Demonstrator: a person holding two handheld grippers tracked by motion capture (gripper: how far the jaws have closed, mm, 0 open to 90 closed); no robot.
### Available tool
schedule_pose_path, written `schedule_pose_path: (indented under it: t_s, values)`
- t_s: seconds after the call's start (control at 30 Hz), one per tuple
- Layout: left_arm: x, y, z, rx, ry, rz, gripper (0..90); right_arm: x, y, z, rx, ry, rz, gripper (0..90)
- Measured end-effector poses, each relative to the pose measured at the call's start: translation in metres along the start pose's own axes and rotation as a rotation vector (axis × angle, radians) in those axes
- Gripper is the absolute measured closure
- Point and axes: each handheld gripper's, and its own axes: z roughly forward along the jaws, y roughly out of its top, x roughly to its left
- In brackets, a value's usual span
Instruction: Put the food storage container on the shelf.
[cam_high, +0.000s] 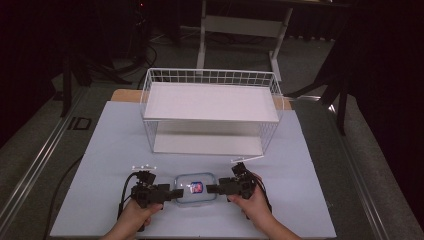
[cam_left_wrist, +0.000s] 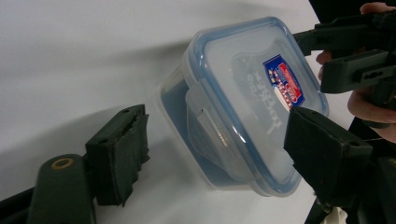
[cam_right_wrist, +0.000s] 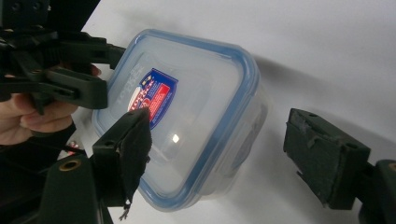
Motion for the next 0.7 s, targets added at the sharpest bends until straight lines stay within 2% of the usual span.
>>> schedule_pose_path:
  t_s: [0.03,0.07,0.13,0.23,0.33,0.4,0.5,0.6,0.7]
  values:
    - [0.001,0.0,0.0,0.0,-0.017,-0.009,27.9,0.0,0.0,0.001,0.006,0.002,0.009,24.2]
    - [0.001,0.0,0.0,-0.004,-0.015,-0.011,28.7,-0.001,0.0,0.002,0.007,0.003,0.016,25.5]
    - [0.0,0.0,-0.001,-0.007,-0.031,-0.003,34.4,-0.002,-0.002,0.003,0.018,0.011,0.032,28.1]
    - [-0.001,-0.002,0.002,0.015,-0.076,-0.015,39.8,-0.001,-0.005,0.005,0.032,0.05,0.064,35.4]
    - [-0.004,-0.003,0.003,0.011,-0.071,-0.005,38.4,0.005,-0.006,0.006,0.028,0.033,0.041,34.7]
    - [-0.005,-0.003,0.002,0.009,-0.064,-0.01,40.1,0.007,-0.007,0.006,0.019,0.023,0.051,35.7]
    - [-0.012,-0.005,-0.001,-0.001,-0.035,0.027,43.3,0.009,-0.008,0.003,0.003,0.014,0.067,40.2]
    - [-0.015,-0.006,-0.003,-0.012,-0.023,0.019,45.9,0.011,-0.01,0.0,-0.009,0.01,0.054,42.4]
    - [-0.017,-0.007,-0.003,-0.018,-0.011,0.013,46.7,0.01,-0.011,-0.001,-0.019,0.016,0.079,43.6]
